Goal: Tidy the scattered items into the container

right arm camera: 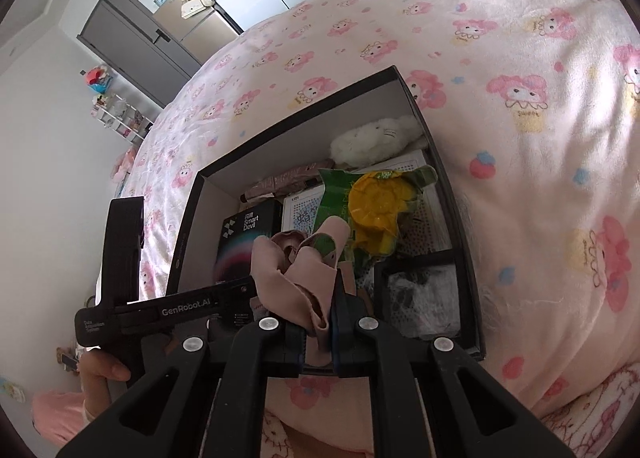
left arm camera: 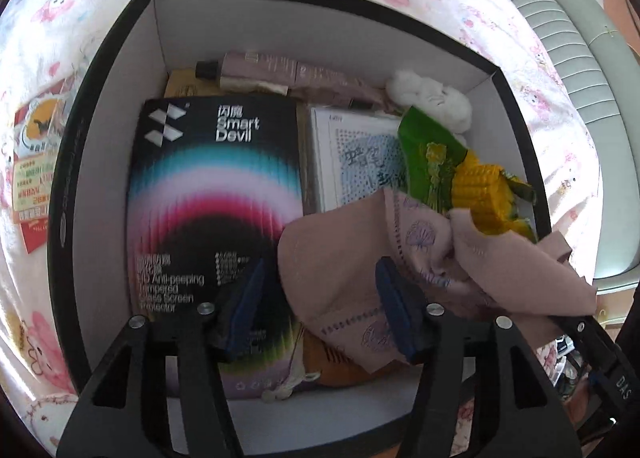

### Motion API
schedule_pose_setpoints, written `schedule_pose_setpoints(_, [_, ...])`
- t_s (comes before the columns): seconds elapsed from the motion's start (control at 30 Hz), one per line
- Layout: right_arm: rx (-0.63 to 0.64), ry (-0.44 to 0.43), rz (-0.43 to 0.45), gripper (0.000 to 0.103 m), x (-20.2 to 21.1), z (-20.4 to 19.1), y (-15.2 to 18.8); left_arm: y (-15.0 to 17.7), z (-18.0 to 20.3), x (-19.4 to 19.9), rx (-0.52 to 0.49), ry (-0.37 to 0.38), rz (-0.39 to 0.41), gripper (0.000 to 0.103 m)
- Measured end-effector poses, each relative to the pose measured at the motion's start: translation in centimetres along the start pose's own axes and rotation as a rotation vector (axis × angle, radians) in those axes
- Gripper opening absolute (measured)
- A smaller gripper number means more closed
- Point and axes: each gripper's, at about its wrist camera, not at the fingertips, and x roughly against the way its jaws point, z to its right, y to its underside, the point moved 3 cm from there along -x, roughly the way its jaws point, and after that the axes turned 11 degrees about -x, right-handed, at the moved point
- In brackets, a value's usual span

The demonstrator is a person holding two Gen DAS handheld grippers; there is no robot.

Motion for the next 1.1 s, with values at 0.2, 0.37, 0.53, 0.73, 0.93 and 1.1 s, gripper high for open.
schedule_pose_setpoints(0.2, [0.021, -0.007, 0.004, 0.007, 0.3, -0.2, -0.3, -0.4, 1.1, 0.9, -0.056, 0.007, 0.043, 0.002])
schedule_pose_setpoints(0.37, [0.06, 0.0, 0.001, 0.007, 0.0, -1.2, -1.2, -1.4, 0.8, 4.5, -0.067, -0.044, 0.151, 0.001])
schedule_pose_setpoints(0.53, [0.148, -0.044, 0.041, 0.007, -0.4, -5.1, -4.6, -4.0, -0.7, 9.1, -0.059, -0.149, 0.306, 0.001])
schedule_pose_setpoints(0.73, [0.168, -0.039, 0.015, 0.007, -2.8, -7.0, -6.0, -4.7, -2.7, 5.4, -0.029, 0.021, 0.144, 0.015])
schedule_pose_setpoints(0.93, [0.152, -0.023, 0.045, 0.007, -1.2, -6.4, -4.6, -1.8, -2.6, 0.7, 0.025, 0.045, 0.007, 0.044])
schedule_pose_setpoints(1.1, [0.087, -0.012, 0.06, 0.007, 0.6, -3.9, -3.2, -1.1, -0.9, -0.2, -0.016, 0.054, -0.007, 0.043])
